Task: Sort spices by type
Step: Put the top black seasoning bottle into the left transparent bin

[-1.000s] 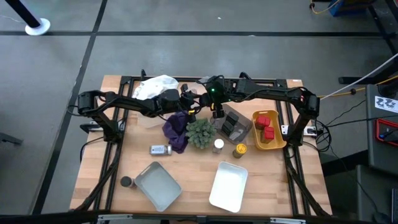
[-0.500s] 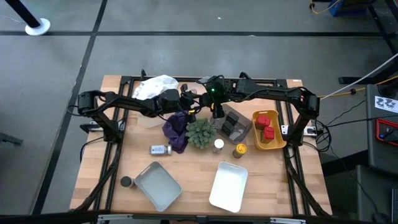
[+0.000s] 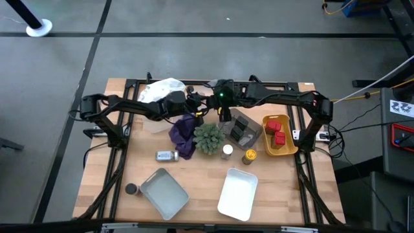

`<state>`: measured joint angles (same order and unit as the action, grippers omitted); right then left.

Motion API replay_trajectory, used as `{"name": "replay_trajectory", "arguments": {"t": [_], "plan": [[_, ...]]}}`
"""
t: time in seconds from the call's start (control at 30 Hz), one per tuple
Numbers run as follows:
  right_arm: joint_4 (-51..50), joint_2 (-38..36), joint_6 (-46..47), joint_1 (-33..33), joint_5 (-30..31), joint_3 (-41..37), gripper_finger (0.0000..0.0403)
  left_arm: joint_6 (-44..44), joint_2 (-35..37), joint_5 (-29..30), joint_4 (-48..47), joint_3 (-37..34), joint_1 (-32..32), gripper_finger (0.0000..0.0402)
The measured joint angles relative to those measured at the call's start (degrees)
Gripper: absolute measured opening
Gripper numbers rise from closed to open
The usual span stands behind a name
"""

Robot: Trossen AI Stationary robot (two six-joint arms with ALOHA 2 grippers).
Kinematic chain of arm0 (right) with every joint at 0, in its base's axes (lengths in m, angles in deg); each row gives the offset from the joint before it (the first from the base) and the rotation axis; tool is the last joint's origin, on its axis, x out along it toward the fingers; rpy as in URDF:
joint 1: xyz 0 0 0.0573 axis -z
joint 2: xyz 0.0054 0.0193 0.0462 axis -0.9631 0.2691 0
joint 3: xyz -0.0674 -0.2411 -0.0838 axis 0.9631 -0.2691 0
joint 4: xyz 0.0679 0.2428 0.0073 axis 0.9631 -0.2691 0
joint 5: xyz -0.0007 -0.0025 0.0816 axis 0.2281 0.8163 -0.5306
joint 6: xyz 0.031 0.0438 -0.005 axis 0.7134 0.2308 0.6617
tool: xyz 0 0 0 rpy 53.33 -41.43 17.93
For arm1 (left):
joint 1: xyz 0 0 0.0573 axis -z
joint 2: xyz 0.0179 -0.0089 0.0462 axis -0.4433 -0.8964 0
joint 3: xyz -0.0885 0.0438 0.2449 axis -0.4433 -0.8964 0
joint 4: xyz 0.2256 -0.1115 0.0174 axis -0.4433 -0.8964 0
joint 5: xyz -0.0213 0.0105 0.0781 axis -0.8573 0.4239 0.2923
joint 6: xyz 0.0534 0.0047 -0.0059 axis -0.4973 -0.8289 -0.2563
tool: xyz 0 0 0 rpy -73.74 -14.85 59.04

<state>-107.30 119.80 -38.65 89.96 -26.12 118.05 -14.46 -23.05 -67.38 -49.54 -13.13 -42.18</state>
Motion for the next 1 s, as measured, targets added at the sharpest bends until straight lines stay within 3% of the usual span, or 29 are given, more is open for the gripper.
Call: {"name": "replay_trajectory", "arguments": {"t": [0.27,0.57,0.83,1.0], "plan": [[-0.5,-5.7,-1.8,1.8,-0.5,0.0,0.0266,1.1,8.4,0.9,-12.8,-0.1,-1.5,0.0185],[-1.5,-12.3,2.0,7.1,-1.8,0.0,0.0266,4.2,25.2,4.0,-32.5,-0.1,-2.7,0.0185],[-3.8,-14.5,5.4,13.7,-11.2,0.0,0.0266,7.4,40.3,5.4,-45.4,0.0,-5.1,0.0185],[-3.3,-14.6,6.0,17.9,-17.4,0.0,0.0266,10.8,46.2,5.6,-56.7,0.0,-6.9,0.0185]]}}
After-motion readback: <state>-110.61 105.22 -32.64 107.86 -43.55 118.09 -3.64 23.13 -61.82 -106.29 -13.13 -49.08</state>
